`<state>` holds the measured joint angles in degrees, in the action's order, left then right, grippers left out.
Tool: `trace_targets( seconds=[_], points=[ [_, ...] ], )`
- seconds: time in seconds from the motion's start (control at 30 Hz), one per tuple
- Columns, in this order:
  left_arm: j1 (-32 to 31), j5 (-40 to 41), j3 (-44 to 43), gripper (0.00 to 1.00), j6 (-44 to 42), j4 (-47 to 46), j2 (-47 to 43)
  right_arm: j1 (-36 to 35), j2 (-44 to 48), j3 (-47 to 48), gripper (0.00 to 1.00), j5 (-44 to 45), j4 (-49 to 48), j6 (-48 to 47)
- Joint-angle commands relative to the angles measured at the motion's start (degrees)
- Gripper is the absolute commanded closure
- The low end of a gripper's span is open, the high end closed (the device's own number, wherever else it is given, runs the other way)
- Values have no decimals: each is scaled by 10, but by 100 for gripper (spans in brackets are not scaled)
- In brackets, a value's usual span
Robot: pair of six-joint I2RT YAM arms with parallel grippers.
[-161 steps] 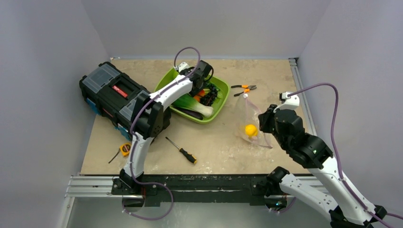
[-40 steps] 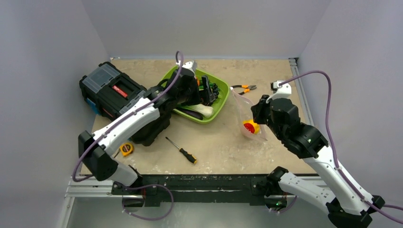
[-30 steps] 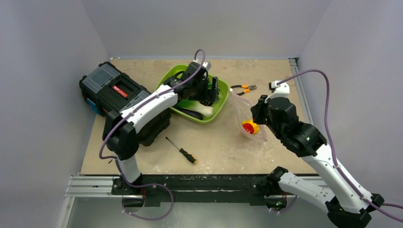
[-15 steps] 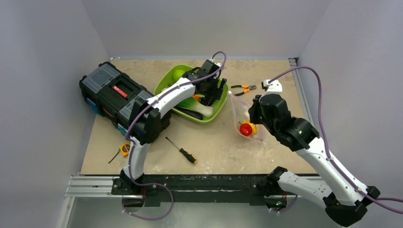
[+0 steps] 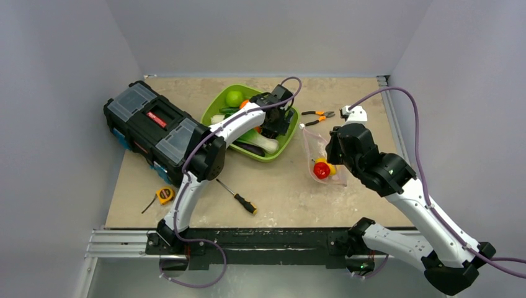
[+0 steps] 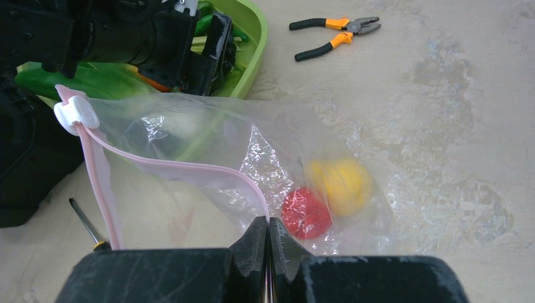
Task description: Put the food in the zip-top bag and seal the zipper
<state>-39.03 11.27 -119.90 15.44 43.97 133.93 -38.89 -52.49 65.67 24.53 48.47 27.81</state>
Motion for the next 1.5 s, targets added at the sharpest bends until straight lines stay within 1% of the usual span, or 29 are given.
trace_targets(
  seconds=[0.0,0.1,0.2,0.3,0.37,0.43,0.5,0.77,1.13,1.33,1.47],
  points=[
    [-2,2,-33,21,12,29,18,-1,4,14,100,9,6,8],
    [-2,1,-40,27,21,37,27,-1,4,15,100,8,6,8],
    [-2,-6,-42,35,22,36,35,-1,5,12,100,7,7,8],
    [-2,-12,-43,48,22,33,40,-1,6,14,100,5,7,8],
    [-2,-17,-50,62,19,34,41,-1,7,15,100,6,7,8],
    [-2,-20,-56,73,17,38,38,-1,9,15,100,6,7,10],
    [-1,-27,-58,81,15,38,29,-1,11,12,100,6,6,12],
    [6,-48,-55,100,17,51,-35,-1,15,7,100,1,-6,15],
    [21,-90,-58,100,43,76,-126,-1,38,-4,100,-8,-18,25],
    [27,-110,-80,100,45,122,-182,-1,36,-4,100,-11,-38,24],
    [33,-169,-81,100,58,159,-235,-1,26,5,100,-10,-52,18]
  ],
)
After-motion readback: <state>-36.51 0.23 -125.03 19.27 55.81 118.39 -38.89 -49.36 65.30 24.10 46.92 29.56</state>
